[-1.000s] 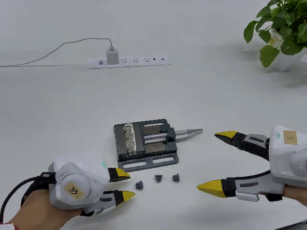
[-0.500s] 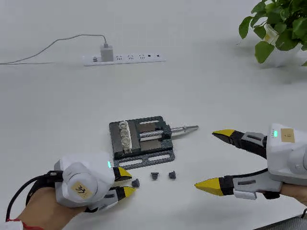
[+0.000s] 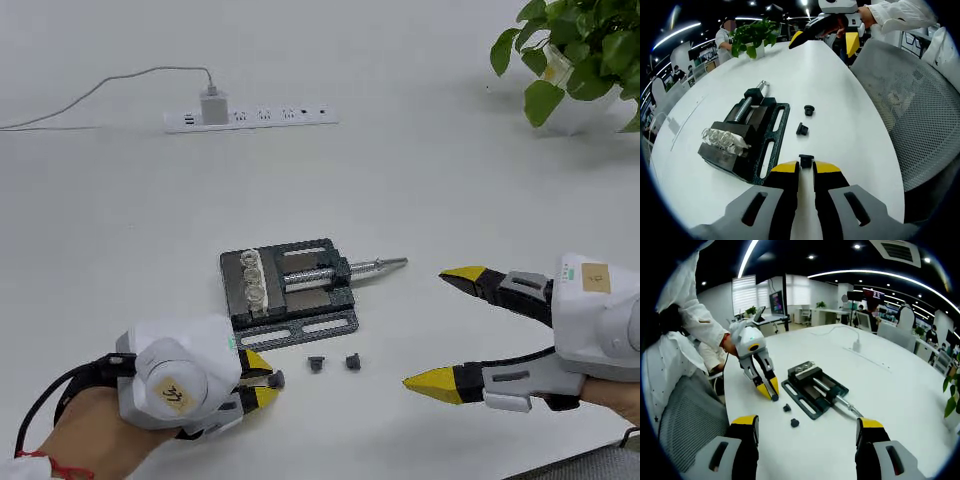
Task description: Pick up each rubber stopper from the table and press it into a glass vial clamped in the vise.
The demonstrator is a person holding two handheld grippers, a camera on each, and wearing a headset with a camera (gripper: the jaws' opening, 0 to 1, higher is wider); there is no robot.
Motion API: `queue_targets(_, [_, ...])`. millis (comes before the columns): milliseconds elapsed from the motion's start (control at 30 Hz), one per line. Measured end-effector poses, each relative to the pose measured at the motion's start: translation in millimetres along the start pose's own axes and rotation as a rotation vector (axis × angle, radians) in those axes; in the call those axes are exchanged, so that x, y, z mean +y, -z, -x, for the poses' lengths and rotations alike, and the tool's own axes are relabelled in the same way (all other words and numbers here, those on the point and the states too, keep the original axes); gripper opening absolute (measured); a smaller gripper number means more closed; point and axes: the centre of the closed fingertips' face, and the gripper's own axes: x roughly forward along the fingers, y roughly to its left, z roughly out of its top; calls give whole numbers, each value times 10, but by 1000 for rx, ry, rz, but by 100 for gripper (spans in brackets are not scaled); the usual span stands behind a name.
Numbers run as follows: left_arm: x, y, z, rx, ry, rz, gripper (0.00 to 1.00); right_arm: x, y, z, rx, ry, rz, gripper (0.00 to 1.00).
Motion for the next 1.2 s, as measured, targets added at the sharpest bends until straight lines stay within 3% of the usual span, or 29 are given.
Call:
queue_targets(1033, [18, 19, -7, 17, 7, -4, 4, 16, -26, -33, -5, -6, -2, 77])
queue_targets(1200, [11, -19, 51, -5, 6, 30, 4, 32, -93, -33, -13, -13, 10, 77])
